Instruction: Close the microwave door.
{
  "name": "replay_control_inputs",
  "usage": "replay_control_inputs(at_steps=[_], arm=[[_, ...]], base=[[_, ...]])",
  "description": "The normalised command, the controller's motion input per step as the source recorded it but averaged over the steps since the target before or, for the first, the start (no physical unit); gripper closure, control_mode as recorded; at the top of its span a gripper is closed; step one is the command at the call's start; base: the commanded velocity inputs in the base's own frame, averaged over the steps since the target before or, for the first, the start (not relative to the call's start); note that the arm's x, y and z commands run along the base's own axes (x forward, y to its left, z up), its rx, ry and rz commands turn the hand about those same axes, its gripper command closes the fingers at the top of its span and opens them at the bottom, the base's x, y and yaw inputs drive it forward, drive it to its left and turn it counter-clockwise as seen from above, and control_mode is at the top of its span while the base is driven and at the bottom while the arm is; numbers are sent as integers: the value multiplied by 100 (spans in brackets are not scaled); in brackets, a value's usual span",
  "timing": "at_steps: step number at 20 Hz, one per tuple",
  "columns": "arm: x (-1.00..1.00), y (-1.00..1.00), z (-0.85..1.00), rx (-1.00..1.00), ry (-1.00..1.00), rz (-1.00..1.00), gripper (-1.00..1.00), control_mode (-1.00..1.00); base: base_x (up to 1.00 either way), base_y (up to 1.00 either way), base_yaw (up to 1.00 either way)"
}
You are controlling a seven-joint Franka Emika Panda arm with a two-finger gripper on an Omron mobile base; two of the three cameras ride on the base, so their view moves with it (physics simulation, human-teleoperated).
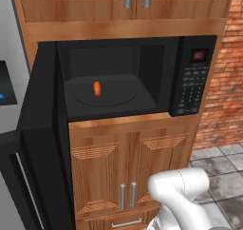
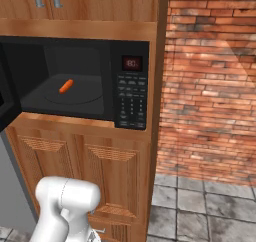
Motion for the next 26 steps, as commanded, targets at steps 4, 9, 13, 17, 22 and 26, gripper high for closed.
replay_control_inputs(at_steps=[4,9,13,17,22,26], arm=[[-44,48,-17,-6,-15,2,-100,-100],[-45,80,-36,-20,-13,-9,-100,-100],[-38,81,-3,-29,-6,11,-100,-100],[-11,100,0,-43,-3,-8,-100,-100],[-5,100,-2,-32,-3,-14,-100,-100],[-6,100,-9,-29,-1,-19,-100,-100]], base=[[0,0,0],[0,0,0],[0,0,0],[0,0,0],[0,0,0],[0,0,0]])
